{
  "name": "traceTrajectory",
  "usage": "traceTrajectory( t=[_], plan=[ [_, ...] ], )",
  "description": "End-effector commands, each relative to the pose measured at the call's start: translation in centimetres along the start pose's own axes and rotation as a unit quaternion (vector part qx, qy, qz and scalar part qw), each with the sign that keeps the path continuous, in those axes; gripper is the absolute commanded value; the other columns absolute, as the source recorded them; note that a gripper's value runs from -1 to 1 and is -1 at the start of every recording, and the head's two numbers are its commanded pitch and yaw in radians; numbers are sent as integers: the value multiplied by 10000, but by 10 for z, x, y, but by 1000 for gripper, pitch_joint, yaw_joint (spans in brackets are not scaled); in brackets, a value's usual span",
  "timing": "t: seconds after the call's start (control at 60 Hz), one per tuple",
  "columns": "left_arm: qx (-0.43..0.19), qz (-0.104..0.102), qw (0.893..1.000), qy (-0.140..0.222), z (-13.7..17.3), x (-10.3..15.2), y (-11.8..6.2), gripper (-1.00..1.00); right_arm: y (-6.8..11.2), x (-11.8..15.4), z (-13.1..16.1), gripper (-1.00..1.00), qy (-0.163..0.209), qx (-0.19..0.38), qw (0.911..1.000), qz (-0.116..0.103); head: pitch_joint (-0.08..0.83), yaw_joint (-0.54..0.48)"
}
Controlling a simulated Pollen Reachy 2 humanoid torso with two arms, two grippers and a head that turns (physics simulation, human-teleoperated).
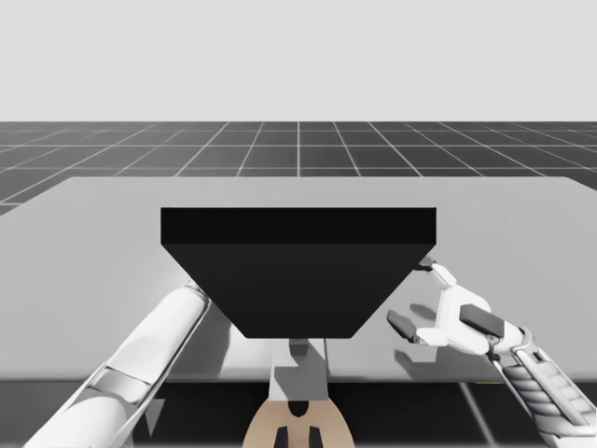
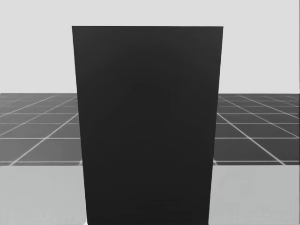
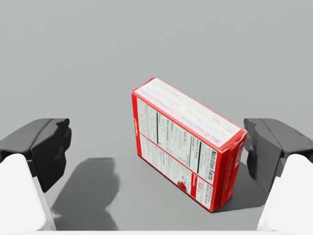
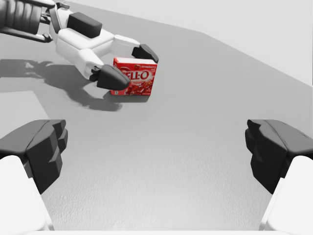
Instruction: Reach around the screen and pick up the object behind it.
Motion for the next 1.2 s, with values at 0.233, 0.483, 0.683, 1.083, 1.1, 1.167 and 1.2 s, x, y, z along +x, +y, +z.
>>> traceTrajectory(
  t=[0.233, 0.483, 0.683, 1.083, 1.1, 1.167, 1.2],
  plan=[
    [203, 56, 9997, 147, -8, -12, 9, 1000, 1, -2, 2, -1000, 68, 18, 10000, 48, 69, -11],
    [478, -72, 9987, 188, 17, -4, 17, 1000, 1, -2, 3, -1000, 76, 8, 10000, 51, 67, -9],
    [925, -20, 9957, 23, 76, -3, 36, 1000, 1, -2, 3, -1000, 69, -11, 10000, 57, 66, -8],
    [1748, -225, 9835, -406, 192, 16, 48, 1000, -2, -6, 1, -1000, 98, -71, 9999, 27, 65, -2],
    [1776, -238, 9829, -418, 193, 17, 49, 1000, -2, -7, 1, -1000, 99, -81, 9999, 25, 65, -2],
    [1885, -297, 9804, -497, 202, 25, 50, 1000, -3, -8, 0, -1000, 98, -133, 9999, -6, 64, -1],
    [1934, -340, 9792, -517, 205, 28, 51, 1000, -4, -9, 0, -1000, 122, -107, 9999, -50, 64, 0]
  ],
)
